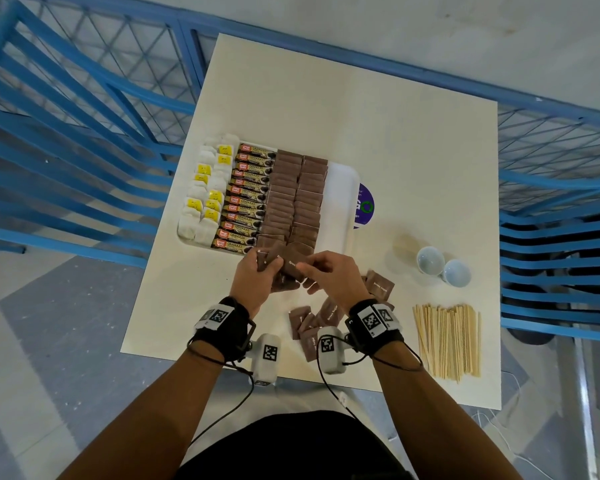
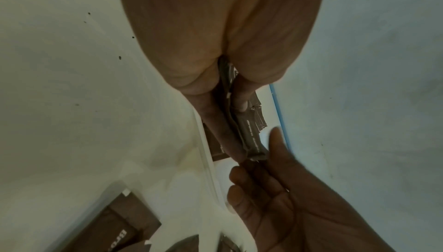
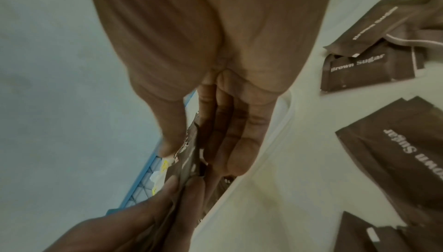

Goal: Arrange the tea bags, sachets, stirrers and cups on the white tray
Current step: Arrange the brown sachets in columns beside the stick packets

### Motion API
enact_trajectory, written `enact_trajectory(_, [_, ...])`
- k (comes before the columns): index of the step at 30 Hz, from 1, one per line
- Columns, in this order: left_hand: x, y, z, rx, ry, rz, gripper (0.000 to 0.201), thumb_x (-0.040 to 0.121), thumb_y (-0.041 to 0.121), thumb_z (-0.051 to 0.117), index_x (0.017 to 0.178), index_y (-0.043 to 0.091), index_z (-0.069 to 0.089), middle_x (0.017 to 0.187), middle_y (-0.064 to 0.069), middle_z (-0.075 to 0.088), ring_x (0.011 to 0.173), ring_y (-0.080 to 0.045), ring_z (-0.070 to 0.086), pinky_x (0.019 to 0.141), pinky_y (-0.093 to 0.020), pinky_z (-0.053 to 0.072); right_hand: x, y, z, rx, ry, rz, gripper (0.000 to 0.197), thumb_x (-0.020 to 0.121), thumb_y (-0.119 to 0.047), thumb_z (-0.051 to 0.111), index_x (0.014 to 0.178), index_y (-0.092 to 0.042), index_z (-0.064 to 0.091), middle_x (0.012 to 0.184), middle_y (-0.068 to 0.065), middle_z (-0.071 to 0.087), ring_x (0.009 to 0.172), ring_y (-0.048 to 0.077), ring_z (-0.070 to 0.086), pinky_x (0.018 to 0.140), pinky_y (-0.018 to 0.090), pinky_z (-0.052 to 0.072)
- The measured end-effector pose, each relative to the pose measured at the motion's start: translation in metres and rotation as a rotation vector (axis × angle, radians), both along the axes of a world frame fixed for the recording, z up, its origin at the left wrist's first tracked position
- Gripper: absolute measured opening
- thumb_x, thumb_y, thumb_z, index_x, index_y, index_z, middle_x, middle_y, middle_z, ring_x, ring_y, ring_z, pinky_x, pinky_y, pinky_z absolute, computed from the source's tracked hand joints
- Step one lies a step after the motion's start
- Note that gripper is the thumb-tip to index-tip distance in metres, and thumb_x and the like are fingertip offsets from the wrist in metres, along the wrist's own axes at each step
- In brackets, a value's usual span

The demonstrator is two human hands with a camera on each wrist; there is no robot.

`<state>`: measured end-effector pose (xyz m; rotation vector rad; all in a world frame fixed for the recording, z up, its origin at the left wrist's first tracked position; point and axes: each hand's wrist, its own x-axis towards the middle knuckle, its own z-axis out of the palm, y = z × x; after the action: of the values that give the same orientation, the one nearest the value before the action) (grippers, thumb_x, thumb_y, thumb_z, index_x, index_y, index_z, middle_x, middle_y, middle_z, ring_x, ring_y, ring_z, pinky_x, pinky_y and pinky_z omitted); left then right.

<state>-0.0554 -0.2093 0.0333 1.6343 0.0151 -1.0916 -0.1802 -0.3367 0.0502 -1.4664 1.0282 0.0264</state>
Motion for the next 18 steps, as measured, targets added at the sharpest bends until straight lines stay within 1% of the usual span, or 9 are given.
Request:
enact_trajectory(1, [0.001, 0.001, -0.001, 0.006, 0.000, -0.003, 0.017, 0.099, 0.005, 0.061, 0.114, 0.011, 0.060, 0.114, -0.017, 0.069, 0.101, -0.037, 0.072, 0.081, -0.060, 0.061, 0.001, 0.000, -0.001, -0.020, 0.011, 0.018, 0.021, 0.087, -0.023, 0.078, 0.102, -0.010, 0.071, 0.076, 0.007, 0.076, 0.067, 0.025, 0.074, 0.070, 0.035, 0.063])
enact_trajectory(3, [0.002, 0.004, -0.001, 0.005, 0.031, 0.011, 0.017, 0.100, 0.004, 0.058, 0.116, 0.008, 0.057, 0.115, -0.019, 0.068, 0.098, -0.038, 0.073, 0.077, -0.060, 0.061, 0.004, -0.002, -0.005, -0.046, 0.014, 0.017, 0.015, 0.088, -0.014, 0.076, 0.101, -0.009, 0.073, 0.072, 0.008, 0.075, 0.065, 0.025, 0.073, 0.071, 0.034, 0.062])
enact_trajectory(5, [0.004, 0.007, -0.001, -0.004, 0.056, 0.016, 0.017, 0.103, 0.003, 0.053, 0.120, 0.004, 0.055, 0.112, -0.022, 0.069, 0.093, -0.040, 0.074, 0.073, -0.058, 0.062, 0.006, -0.006, -0.010, -0.099, 0.028, -0.033, 0.015, 0.088, -0.011, 0.075, 0.103, -0.009, 0.074, 0.071, 0.008, 0.075, 0.064, 0.024, 0.072, 0.071, 0.034, 0.062])
enact_trajectory(7, [0.006, 0.012, 0.000, -0.008, 0.064, 0.015, 0.018, 0.105, 0.002, 0.048, 0.122, 0.001, 0.055, 0.108, -0.025, 0.072, 0.089, -0.041, 0.075, 0.072, -0.055, 0.063, 0.008, -0.012, -0.018, -0.219, 0.087, -0.057, 0.013, 0.088, -0.012, 0.075, 0.101, -0.011, 0.075, 0.071, 0.004, 0.074, 0.062, 0.017, 0.071, 0.070, 0.030, 0.062])
enact_trajectory(9, [0.010, 0.019, -0.002, 0.004, 0.065, 0.009, 0.020, 0.105, 0.001, 0.047, 0.124, 0.001, 0.055, 0.107, -0.025, 0.072, 0.088, -0.041, 0.075, 0.071, -0.053, 0.063, 0.008, -0.016, -0.026, -0.314, 0.126, -0.040, 0.011, 0.087, -0.014, 0.076, 0.099, -0.013, 0.076, 0.073, 0.001, 0.074, 0.061, 0.013, 0.069, 0.071, 0.031, 0.062])
enact_trajectory(13, [0.016, 0.029, -0.005, 0.026, 0.080, 0.013, 0.021, 0.105, 0.000, 0.048, 0.125, -0.002, 0.054, 0.108, -0.028, 0.072, 0.086, -0.043, 0.075, 0.070, -0.054, 0.063, 0.012, -0.015, -0.036, -0.390, 0.166, 0.043, 0.012, 0.088, -0.020, 0.075, 0.100, -0.017, 0.076, 0.080, -0.002, 0.073, 0.074, 0.014, 0.070, 0.078, 0.031, 0.061])
enact_trajectory(15, [0.018, 0.032, -0.006, 0.036, 0.087, 0.027, 0.019, 0.104, 0.000, 0.049, 0.123, -0.004, 0.053, 0.108, -0.028, 0.072, 0.086, -0.043, 0.075, 0.070, -0.054, 0.063, 0.016, -0.014, -0.037, -0.424, 0.171, 0.073, 0.013, 0.088, -0.020, 0.075, 0.101, -0.017, 0.076, 0.081, -0.002, 0.073, 0.075, 0.014, 0.069, 0.080, 0.030, 0.060])
enact_trajectory(17, [0.019, 0.034, -0.006, 0.036, 0.095, 0.028, 0.019, 0.104, 0.001, 0.049, 0.122, -0.005, 0.052, 0.107, -0.029, 0.072, 0.086, -0.043, 0.075, 0.071, -0.055, 0.062, 0.019, -0.013, -0.038, -0.446, 0.177, 0.091, 0.015, 0.088, -0.020, 0.075, 0.103, -0.015, 0.076, 0.081, -0.002, 0.071, 0.073, 0.011, 0.068, 0.077, 0.023, 0.059])
enact_trajectory(18, [0.019, 0.035, -0.005, 0.035, 0.099, 0.027, 0.019, 0.104, 0.001, 0.049, 0.122, -0.005, 0.052, 0.108, -0.028, 0.072, 0.087, -0.043, 0.075, 0.072, -0.056, 0.062, 0.021, -0.013, -0.038, -0.453, 0.181, 0.097, 0.016, 0.088, -0.020, 0.075, 0.103, -0.014, 0.076, 0.080, -0.003, 0.070, 0.071, 0.009, 0.066, 0.073, 0.016, 0.057])
